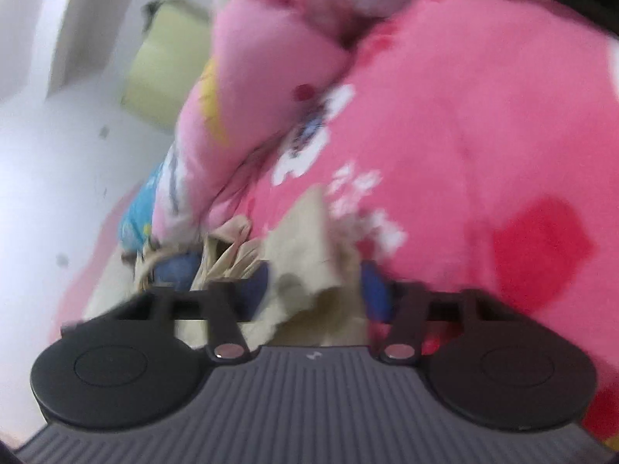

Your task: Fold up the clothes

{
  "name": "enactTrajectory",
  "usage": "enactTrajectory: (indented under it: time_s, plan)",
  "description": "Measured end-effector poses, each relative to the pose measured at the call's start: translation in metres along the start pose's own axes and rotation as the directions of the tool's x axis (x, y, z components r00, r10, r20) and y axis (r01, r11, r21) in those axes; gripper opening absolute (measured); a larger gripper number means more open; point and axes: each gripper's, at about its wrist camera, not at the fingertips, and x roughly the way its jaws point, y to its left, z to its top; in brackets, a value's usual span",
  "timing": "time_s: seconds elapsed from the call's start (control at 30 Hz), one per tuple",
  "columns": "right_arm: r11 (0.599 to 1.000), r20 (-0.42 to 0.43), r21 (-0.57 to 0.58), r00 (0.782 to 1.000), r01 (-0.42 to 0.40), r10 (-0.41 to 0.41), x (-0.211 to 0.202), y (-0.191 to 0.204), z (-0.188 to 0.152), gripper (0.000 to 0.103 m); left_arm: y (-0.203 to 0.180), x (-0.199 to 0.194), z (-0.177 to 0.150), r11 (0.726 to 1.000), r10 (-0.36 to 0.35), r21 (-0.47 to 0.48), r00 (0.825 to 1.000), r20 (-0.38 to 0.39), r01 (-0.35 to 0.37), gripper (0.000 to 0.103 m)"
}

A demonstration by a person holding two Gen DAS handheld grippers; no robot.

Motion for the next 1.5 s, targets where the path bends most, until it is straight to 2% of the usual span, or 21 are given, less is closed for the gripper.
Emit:
enactTrajectory:
  time_s: [0.03, 0.07, 0.23, 0.3, 0.4, 0.5, 0.63, 0.7, 0.8, 0.83, 0.9, 0.97, 1.07, 1.1, 1.17, 1.27, 1.33, 1.37, 1.4, 1.47, 1.5]
  plan:
    - [0.998, 0.009, -0.056, 0.999, 0.032, -0.032, -0.001, 0.009, 0.002, 0.011, -0.001, 0.000, 0.000, 1.000, -0.001, 0.004, 1.000, 0.003, 0.001, 0.076]
    - [0.990, 0.027, -0.120, 0.997, 0.076, -0.074, -0.003, 0.019, 0.006, 0.007, -0.002, 0.001, 0.000, 1.000, -0.007, 0.004, 1.000, 0.005, 0.007, 0.076]
    - [0.866, 0.134, -0.420, 0.963, 0.270, -0.235, -0.002, 0.059, 0.036, 0.005, -0.010, 0.015, 0.013, 0.998, -0.057, 0.014, 0.998, -0.007, 0.057, 0.076]
    - [0.793, 0.171, -0.517, 0.946, 0.323, -0.274, 0.002, 0.070, 0.048, 0.004, -0.016, 0.024, 0.021, 0.996, -0.087, 0.015, 0.996, -0.015, 0.087, 0.076]
    - [0.636, 0.232, -0.648, 0.905, 0.418, -0.357, 0.014, 0.069, 0.065, 0.004, -0.025, 0.042, 0.031, 0.993, -0.105, 0.048, 0.994, -0.024, 0.106, 0.076]
    - [0.545, 0.231, -0.712, 0.880, 0.443, -0.414, 0.028, 0.049, 0.082, 0.004, -0.031, 0.064, 0.039, 0.990, -0.129, 0.056, 0.990, -0.054, 0.132, 0.076]
    - [0.425, 0.168, -0.820, 0.870, 0.384, -0.463, 0.059, 0.016, 0.086, 0.005, -0.032, 0.084, 0.043, 0.987, -0.148, 0.055, 0.986, -0.081, 0.152, 0.076]
    - [0.434, 0.139, -0.817, 0.861, 0.378, -0.488, 0.071, -0.004, 0.094, 0.012, -0.032, 0.090, 0.043, 0.986, -0.153, 0.055, 0.985, -0.085, 0.157, 0.076]
    - [0.419, 0.212, -0.761, 0.801, 0.495, -0.560, 0.069, -0.032, 0.110, 0.016, -0.030, 0.093, 0.043, 0.984, -0.166, 0.046, 0.983, -0.083, 0.171, 0.077]
    - [0.455, 0.226, -0.713, 0.790, 0.533, -0.570, 0.060, -0.041, 0.119, 0.016, -0.029, 0.093, 0.043, 0.984, -0.170, 0.043, 0.982, -0.081, 0.174, 0.078]
    - [0.530, 0.251, -0.624, 0.790, 0.574, -0.560, 0.034, -0.046, 0.130, 0.016, -0.028, 0.092, 0.043, 0.983, -0.179, 0.035, 0.981, -0.075, 0.182, 0.078]
    - [0.596, 0.282, -0.578, 0.822, 0.557, -0.495, 0.006, -0.033, 0.128, 0.017, -0.026, 0.087, 0.043, 0.981, -0.193, 0.011, 0.979, -0.068, 0.194, 0.077]
    - [0.706, 0.214, -0.605, 0.929, 0.368, -0.301, -0.019, -0.002, 0.098, 0.018, -0.025, 0.071, 0.041, 0.974, -0.227, -0.014, 0.973, -0.041, 0.227, 0.077]
    - [0.720, 0.174, -0.624, 0.952, 0.304, -0.251, -0.021, 0.005, 0.085, 0.018, -0.025, 0.065, 0.040, 0.971, -0.238, -0.023, 0.971, -0.032, 0.237, 0.077]
    - [0.701, 0.088, -0.672, 0.966, 0.237, -0.242, -0.016, 0.008, 0.057, 0.018, -0.021, 0.046, 0.032, 0.968, -0.247, -0.050, 0.969, -0.025, 0.246, 0.077]
    - [0.644, 0.068, -0.707, 0.934, 0.294, -0.351, -0.014, -0.016, 0.029, 0.018, -0.011, 0.011, 0.013, 0.970, -0.231, -0.084, 0.973, -0.014, 0.229, 0.077]
    - [0.697, 0.116, -0.634, 0.932, 0.336, -0.344, -0.034, -0.033, 0.032, 0.018, -0.003, -0.016, -0.004, 0.977, -0.190, -0.099, 0.982, -0.008, 0.188, 0.077]
    - [0.722, 0.150, -0.574, 0.917, 0.385, -0.370, -0.045, -0.036, 0.037, 0.018, 0.001, -0.030, -0.014, 0.982, -0.160, -0.105, 0.987, -0.005, 0.159, 0.077]
    - [0.718, 0.191, -0.533, 0.890, 0.448, -0.413, -0.055, -0.037, 0.040, 0.022, 0.006, -0.044, -0.023, 0.986, -0.124, -0.111, 0.992, 0.001, 0.123, 0.077]
    - [0.656, 0.260, -0.504, 0.823, 0.561, -0.505, -0.066, -0.030, 0.039, 0.026, 0.017, -0.077, -0.043, 0.988, -0.061, -0.136, 0.997, 0.043, 0.066, 0.077]
    - [0.642, 0.275, -0.491, 0.804, 0.588, -0.526, -0.068, -0.024, 0.038, 0.027, 0.024, -0.095, -0.054, 0.986, -0.031, -0.161, 0.997, 0.074, 0.042, 0.077]
